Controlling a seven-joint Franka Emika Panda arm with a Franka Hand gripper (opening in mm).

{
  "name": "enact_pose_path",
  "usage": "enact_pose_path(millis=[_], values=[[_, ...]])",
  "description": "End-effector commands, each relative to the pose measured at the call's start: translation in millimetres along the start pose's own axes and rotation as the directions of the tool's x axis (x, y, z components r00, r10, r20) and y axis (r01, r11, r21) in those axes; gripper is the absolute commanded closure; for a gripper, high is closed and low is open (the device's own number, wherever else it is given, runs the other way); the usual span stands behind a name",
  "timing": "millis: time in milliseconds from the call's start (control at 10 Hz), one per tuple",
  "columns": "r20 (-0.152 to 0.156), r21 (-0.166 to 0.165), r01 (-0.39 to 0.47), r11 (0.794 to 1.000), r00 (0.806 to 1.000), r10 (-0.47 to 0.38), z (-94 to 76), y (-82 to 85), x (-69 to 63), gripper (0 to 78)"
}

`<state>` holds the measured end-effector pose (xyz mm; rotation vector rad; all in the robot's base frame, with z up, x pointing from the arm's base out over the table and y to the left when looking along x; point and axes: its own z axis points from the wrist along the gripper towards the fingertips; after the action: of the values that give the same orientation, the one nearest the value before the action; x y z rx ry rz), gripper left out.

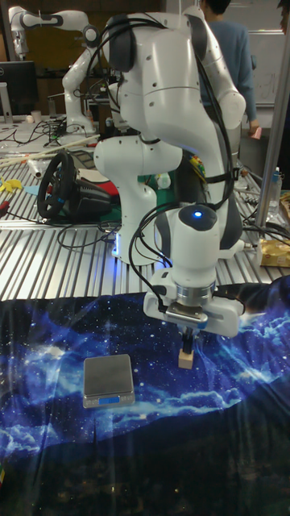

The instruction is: Place the block on the scale

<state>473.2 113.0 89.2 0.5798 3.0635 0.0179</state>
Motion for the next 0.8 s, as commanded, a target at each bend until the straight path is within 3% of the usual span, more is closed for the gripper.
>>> enact_pose_path(millis=[100,200,800], values=[[0.008,0.000,-0.042,0.999,0.999,0.042,-0.8,0.2,-1.4,77.6],[0.008,0.000,-0.058,0.998,0.998,0.058,-0.8,0.2,-1.4,0.1],[0.008,0.000,-0.058,0.998,0.998,0.058,-0.8,0.2,-1.4,0.1]])
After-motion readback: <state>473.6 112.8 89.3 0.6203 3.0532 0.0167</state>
